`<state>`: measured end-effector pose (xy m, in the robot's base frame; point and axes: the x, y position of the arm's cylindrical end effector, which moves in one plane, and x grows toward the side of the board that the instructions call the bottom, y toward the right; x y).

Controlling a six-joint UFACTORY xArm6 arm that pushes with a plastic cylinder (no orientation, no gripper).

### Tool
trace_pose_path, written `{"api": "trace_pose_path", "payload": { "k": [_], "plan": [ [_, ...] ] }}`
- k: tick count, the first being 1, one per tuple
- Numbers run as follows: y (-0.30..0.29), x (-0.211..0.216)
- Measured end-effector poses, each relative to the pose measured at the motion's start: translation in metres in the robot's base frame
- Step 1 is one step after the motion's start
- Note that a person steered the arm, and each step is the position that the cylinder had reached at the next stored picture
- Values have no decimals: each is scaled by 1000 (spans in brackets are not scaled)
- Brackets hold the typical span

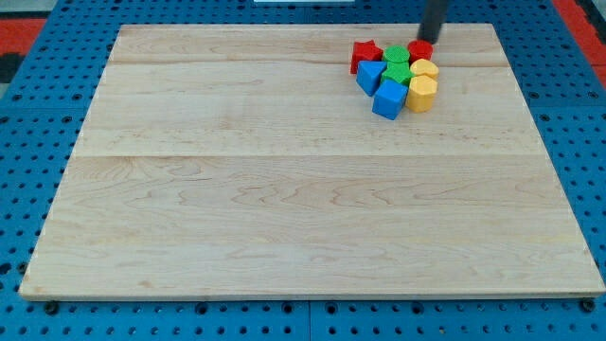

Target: Separate the group of blocks

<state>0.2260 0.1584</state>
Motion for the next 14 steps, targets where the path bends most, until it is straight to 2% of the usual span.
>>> {"api": "trace_pose_path", "payload": {
  "k": [1,2,3,4,6,7,8,9,11,13,14],
  "plan": [
    [-9,0],
    [53,4],
    [144,27],
    [110,46],
    [-29,34],
    [-48,6],
    [-55,2],
    [-59,6],
    [-93,41],
    [-122,44],
    [-92,59]
  ]
}}
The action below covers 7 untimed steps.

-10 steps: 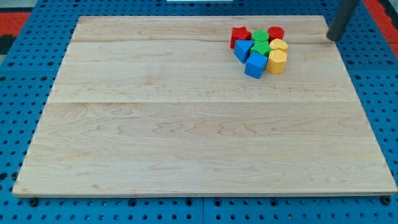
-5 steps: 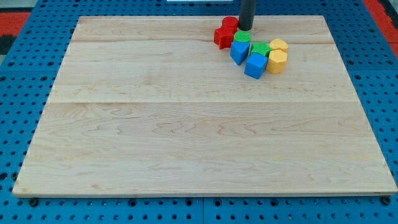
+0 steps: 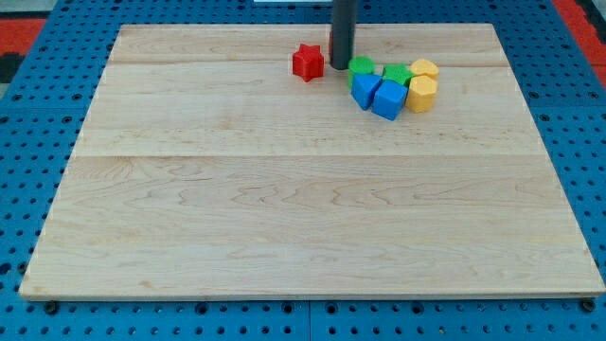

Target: Separate the group of blocks

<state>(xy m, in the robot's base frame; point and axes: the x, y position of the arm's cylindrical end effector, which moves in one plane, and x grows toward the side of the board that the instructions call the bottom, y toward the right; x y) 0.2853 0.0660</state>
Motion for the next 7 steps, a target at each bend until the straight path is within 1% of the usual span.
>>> {"api": "trace_pose_path", "payload": {
  "k": [1,2,4,5,6,7],
  "plan": [
    [18,14],
    [28,15],
    [28,19],
    [28,28],
    [28,42],
    [28,66]
  ]
}}
